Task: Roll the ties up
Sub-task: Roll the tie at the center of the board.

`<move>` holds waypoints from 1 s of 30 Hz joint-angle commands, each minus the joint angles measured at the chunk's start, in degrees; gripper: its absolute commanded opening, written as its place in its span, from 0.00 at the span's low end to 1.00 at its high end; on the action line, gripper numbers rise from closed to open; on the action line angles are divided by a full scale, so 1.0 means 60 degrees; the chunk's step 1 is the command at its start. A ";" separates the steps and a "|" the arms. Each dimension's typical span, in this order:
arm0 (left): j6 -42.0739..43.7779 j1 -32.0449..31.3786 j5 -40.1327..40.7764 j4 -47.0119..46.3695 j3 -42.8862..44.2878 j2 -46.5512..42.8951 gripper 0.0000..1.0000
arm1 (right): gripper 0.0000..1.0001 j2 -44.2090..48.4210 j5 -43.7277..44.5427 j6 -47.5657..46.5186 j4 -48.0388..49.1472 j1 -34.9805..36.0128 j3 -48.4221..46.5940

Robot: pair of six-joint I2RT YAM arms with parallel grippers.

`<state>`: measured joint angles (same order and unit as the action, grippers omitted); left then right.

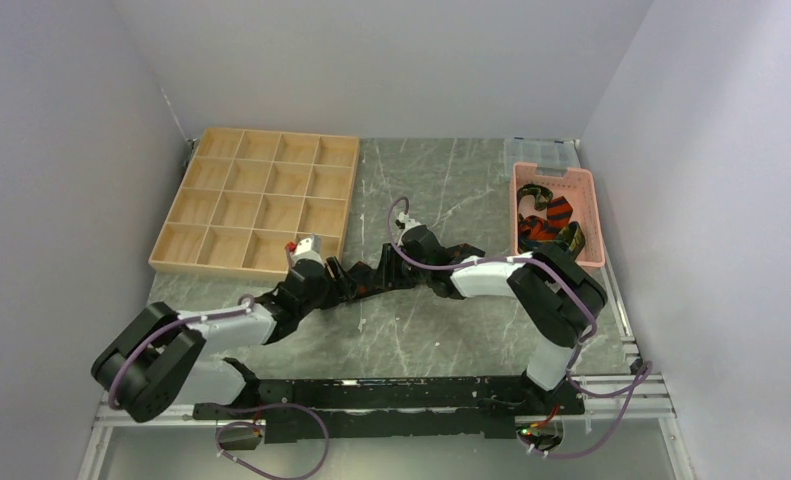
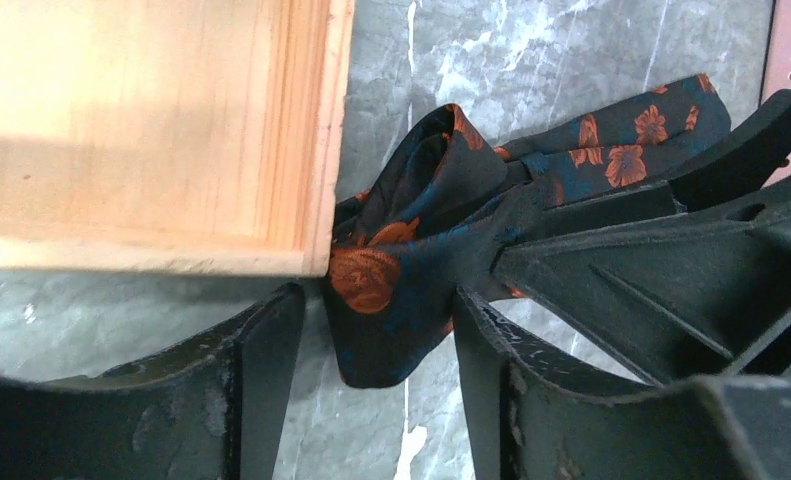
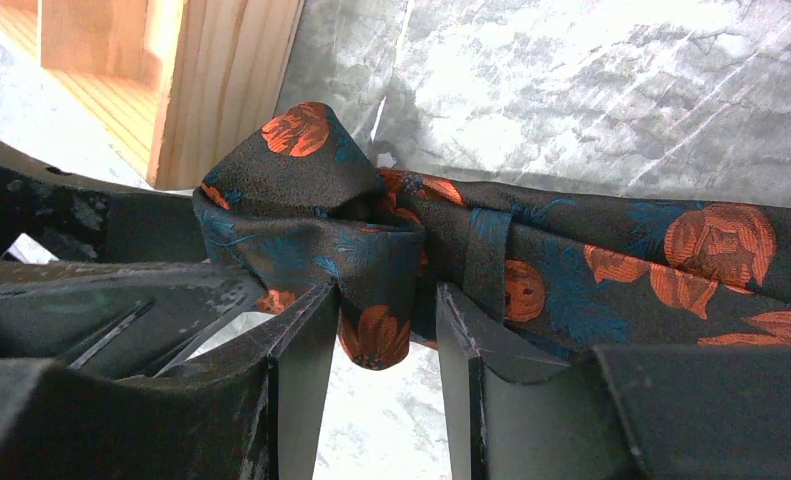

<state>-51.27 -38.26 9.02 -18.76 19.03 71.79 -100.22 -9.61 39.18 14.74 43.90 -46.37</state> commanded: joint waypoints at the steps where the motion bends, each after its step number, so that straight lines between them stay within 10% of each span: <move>1: 0.0415 0.0113 -0.0649 -0.1144 0.0469 0.0782 0.58 | 0.45 -0.0174 -0.0142 -0.0040 0.0444 -0.0051 -0.0167; 10: 0.0012 0.0122 -0.0897 -0.1734 0.0022 0.0984 0.12 | 0.45 -0.0189 -0.0435 -0.0128 0.0435 -0.0048 -0.0201; 30: -0.2948 0.0145 0.1393 0.3110 -0.1918 -0.3434 0.03 | 0.45 -0.1111 -0.0829 0.0063 0.0352 0.0593 -0.1135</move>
<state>-67.51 -38.85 11.73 -8.91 8.67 53.28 -105.38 -16.60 40.14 16.86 47.92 -50.22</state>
